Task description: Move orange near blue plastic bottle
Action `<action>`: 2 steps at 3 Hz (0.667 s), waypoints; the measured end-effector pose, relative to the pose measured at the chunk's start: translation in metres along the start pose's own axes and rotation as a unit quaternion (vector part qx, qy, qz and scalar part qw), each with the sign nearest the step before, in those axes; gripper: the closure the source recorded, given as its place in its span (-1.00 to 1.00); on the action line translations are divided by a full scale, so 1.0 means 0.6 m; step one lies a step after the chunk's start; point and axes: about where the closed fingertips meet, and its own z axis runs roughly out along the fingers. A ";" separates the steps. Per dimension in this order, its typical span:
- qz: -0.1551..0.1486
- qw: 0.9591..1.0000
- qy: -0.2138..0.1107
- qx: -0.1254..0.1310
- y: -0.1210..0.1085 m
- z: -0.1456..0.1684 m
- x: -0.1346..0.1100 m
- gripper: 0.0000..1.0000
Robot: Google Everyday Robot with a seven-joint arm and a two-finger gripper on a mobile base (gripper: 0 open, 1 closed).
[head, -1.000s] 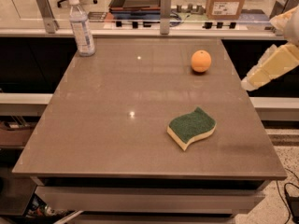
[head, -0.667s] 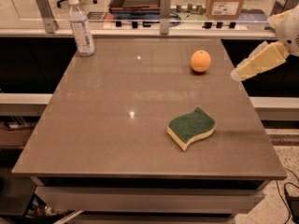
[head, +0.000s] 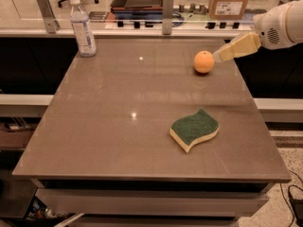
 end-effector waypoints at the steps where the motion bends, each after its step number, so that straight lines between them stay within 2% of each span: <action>1: 0.034 0.999 -0.026 -0.015 -0.017 0.065 -0.004 -1.00; 2: 0.069 0.996 -0.056 -0.027 -0.020 0.119 0.008 -1.00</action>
Offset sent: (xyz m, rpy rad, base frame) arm 0.0827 0.0268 -0.0675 0.3089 -0.0047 -0.0293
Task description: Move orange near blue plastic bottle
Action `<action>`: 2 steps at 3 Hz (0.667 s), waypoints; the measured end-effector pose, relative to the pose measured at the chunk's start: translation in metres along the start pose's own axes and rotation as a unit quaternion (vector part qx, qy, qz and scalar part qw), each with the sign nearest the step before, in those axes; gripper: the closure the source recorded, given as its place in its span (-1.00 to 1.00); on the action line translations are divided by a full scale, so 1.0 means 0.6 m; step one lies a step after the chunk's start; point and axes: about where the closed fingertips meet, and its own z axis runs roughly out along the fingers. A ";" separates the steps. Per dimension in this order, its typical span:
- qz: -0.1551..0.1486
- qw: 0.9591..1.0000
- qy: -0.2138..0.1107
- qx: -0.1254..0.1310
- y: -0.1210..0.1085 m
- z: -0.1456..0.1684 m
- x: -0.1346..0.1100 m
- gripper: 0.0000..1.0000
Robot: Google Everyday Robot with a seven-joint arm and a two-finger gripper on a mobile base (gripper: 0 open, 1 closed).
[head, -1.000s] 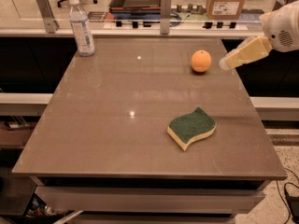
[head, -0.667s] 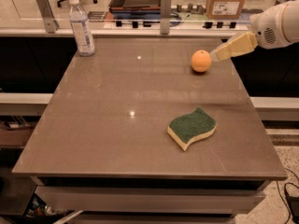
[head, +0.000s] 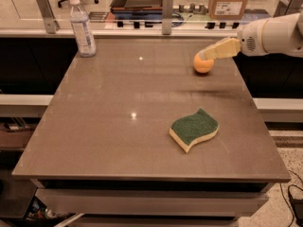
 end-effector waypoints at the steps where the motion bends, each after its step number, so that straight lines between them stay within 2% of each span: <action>1: 0.026 0.999 -0.038 -0.011 -0.004 0.053 0.014 -1.00; 2: 0.041 0.997 -0.061 -0.018 -0.010 0.091 0.025 -1.00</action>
Offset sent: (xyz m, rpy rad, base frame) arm 0.0574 0.0210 -0.0554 0.2133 -0.0614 -0.0004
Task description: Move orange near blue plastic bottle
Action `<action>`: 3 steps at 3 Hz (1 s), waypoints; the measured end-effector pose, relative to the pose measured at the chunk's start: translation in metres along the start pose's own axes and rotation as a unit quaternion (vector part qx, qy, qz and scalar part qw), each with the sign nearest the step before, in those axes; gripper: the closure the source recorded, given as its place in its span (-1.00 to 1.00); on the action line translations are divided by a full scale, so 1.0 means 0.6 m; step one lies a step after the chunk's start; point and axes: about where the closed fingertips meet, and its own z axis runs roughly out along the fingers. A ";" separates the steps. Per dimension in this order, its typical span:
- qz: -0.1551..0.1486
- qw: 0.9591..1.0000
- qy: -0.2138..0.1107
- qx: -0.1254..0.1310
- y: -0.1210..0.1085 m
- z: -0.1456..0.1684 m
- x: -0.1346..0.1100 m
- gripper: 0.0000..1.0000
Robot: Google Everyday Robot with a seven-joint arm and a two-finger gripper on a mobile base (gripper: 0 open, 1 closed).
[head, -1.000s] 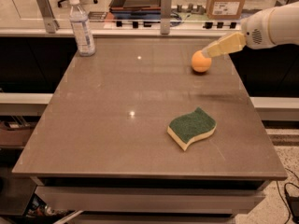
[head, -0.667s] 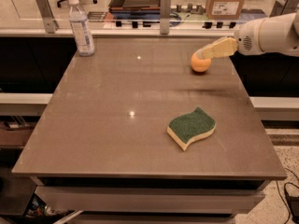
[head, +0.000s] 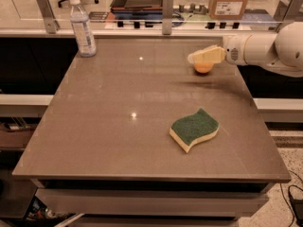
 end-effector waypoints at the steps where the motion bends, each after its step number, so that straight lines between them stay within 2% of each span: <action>1: 0.005 1.000 -0.014 0.003 -0.003 0.017 0.017 -1.00; 3: 0.004 1.000 -0.011 0.026 0.010 0.002 0.051 -1.00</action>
Offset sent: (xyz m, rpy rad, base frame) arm -0.0201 -0.0073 -0.0339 -0.0137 -0.0186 -0.0721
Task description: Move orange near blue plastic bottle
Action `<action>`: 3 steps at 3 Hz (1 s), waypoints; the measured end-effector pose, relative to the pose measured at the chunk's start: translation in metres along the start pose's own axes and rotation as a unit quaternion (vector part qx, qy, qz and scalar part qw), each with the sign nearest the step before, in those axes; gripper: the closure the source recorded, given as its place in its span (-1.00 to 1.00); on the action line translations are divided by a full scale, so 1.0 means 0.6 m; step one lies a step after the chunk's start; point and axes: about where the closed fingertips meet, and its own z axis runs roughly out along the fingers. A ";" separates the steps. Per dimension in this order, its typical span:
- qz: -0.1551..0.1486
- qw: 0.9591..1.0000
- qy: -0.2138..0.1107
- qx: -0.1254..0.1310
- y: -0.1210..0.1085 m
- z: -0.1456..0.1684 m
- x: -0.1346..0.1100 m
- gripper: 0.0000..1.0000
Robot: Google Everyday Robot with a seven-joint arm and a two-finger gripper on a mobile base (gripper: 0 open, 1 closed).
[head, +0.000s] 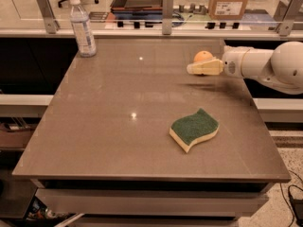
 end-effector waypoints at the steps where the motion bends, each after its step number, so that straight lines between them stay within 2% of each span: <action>1: 0.000 1.000 0.001 -0.002 0.003 0.004 0.001 -0.71; 3: 0.000 1.000 0.001 -0.006 0.009 0.010 0.002 0.16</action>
Offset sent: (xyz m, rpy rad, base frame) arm 0.0002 0.0022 -0.0015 0.0007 0.0020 0.0028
